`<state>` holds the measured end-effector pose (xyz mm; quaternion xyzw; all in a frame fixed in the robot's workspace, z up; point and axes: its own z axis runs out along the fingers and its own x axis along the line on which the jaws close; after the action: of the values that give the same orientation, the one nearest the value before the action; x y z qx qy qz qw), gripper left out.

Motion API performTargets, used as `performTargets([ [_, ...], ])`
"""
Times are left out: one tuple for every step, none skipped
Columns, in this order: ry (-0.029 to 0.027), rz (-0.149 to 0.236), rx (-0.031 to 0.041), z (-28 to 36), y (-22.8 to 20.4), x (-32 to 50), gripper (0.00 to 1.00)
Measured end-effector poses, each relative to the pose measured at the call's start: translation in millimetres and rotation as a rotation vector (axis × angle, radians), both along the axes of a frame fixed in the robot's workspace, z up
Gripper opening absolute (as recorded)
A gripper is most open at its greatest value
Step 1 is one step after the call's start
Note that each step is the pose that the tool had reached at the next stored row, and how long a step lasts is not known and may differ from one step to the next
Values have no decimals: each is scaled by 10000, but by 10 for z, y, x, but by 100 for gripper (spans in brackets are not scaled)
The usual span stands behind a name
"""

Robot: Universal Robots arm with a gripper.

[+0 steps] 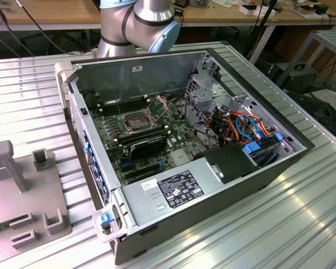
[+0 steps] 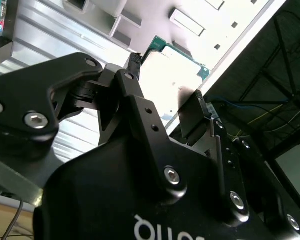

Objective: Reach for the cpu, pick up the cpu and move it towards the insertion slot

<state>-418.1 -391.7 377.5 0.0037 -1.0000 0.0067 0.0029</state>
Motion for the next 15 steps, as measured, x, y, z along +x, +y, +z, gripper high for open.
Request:
performTargets([
  [-1,0,0,-1,7,21,55],
  [0,0,0,0,17,60,55],
  [1,0,-1,1,22,83,55],
  [0,1,0,0,26,101,55],
  [0,0,0,0,31,124,55],
  [-1,0,1,-1,35,140,55],
  [1,0,0,0,50,175,55],
  [6,0,-1,0,52,204,55],
  [8,0,0,0,53,220,55],
  [10,-1,0,0,53,235,55],
  [13,0,0,0,55,269,55],
  [14,0,0,0,55,285,55],
  [16,0,0,0,56,304,55],
  [16,0,0,0,57,329,55],
  [16,0,0,0,61,348,55],
])
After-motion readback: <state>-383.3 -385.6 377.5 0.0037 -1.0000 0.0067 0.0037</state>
